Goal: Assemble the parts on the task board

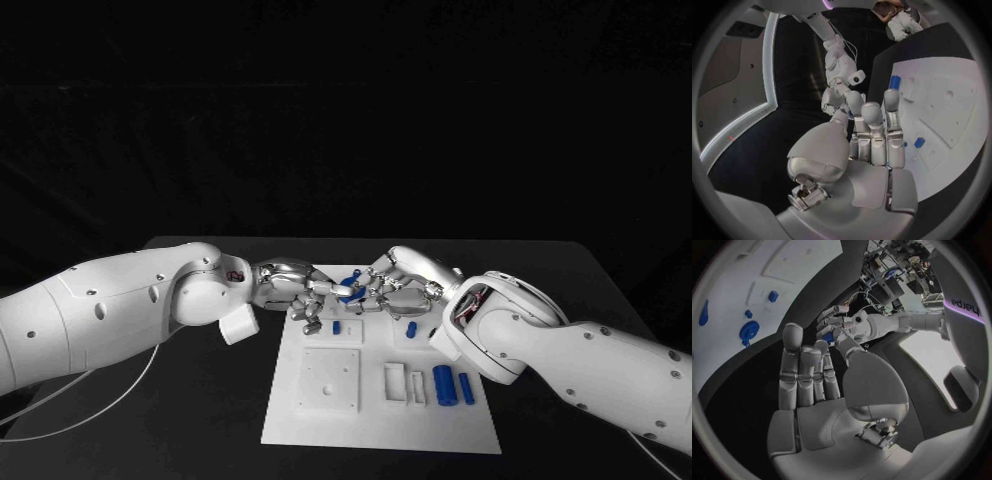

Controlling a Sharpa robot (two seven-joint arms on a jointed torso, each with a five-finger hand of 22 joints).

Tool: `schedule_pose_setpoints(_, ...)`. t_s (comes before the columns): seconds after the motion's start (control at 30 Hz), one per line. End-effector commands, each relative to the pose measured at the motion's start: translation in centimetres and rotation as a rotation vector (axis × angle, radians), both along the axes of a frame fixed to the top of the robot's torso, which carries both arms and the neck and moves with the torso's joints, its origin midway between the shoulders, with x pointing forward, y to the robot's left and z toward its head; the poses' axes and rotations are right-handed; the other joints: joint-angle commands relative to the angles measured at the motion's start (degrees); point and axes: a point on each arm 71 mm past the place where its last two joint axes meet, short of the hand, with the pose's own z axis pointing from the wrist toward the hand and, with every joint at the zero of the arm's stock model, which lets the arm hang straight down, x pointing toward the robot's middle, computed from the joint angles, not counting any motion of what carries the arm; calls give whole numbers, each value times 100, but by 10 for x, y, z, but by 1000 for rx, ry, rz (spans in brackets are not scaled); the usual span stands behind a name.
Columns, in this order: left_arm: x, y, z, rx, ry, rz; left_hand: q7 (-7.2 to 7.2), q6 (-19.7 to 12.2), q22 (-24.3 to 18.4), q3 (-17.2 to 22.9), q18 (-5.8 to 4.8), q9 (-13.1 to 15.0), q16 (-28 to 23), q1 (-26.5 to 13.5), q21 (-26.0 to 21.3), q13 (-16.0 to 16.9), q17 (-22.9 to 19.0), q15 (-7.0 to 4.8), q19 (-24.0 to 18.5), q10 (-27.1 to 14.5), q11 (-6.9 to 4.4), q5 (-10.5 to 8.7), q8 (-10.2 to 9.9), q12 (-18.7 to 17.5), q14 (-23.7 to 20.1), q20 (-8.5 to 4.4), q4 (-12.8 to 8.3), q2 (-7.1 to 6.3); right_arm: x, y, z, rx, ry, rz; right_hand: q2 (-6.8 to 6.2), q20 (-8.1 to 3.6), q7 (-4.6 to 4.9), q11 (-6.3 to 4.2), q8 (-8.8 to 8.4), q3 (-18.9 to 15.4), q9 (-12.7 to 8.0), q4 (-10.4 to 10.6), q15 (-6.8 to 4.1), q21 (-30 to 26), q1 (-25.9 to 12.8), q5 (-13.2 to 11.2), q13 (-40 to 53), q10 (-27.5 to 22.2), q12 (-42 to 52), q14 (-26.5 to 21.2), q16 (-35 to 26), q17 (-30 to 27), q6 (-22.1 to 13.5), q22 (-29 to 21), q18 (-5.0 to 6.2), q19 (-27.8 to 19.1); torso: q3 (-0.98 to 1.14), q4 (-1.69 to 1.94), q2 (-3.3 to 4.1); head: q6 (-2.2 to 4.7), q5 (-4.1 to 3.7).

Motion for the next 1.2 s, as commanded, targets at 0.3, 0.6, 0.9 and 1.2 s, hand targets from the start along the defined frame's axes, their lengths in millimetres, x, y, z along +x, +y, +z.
schedule_pose_setpoints(0.3,-2,-4,1,-15,19,-21,-58,-61,107,65,7,484,43,18,-6,-8,-9,-14,7,-21,-46,115,119,40,-34,-3,-44,-81,1,-1,-2,-15,1,-8,7,-35,-138,-16,15,-4,23,23,-8,-1,58,39,7,7,-17,40,-16,6,163,5,-54,188,2,-1,2,-13,2)
schedule_pose_setpoints(0.6,-2,-3,1,-12,19,-19,-75,-66,106,192,3,613,43,117,-8,-14,-12,-19,-3,-32,-53,644,124,36,-41,-7,-167,-37,0,-1,-2,-16,2,-8,4,-36,-138,-15,14,-18,22,35,-8,-5,61,44,14,4,-20,39,-21,5,162,20,-52,187,3,-1,1,-13,3)
schedule_pose_setpoints(0.9,-1,-5,2,-26,17,-14,-88,-160,109,546,2,979,42,234,8,-19,-14,-30,-18,-40,-64,1248,293,30,-47,-18,-666,-36,0,-1,-2,-18,4,-6,4,-36,-138,-15,14,-18,22,35,-8,-5,61,44,14,4,-20,39,-21,5,162,20,-52,187,2,-1,2,-21,-5)
schedule_pose_setpoints(1.2,3,-4,3,-47,-5,48,-94,-154,110,871,28,1409,62,22,97,-2,4,-32,-45,-18,-65,1482,366,42,-33,-19,-1207,83,0,0,-3,-23,9,0,-2,-34,-138,-14,14,-27,22,42,-8,-13,62,47,19,3,-23,38,-28,1,160,30,-50,188,0,2,0,-27,-3)
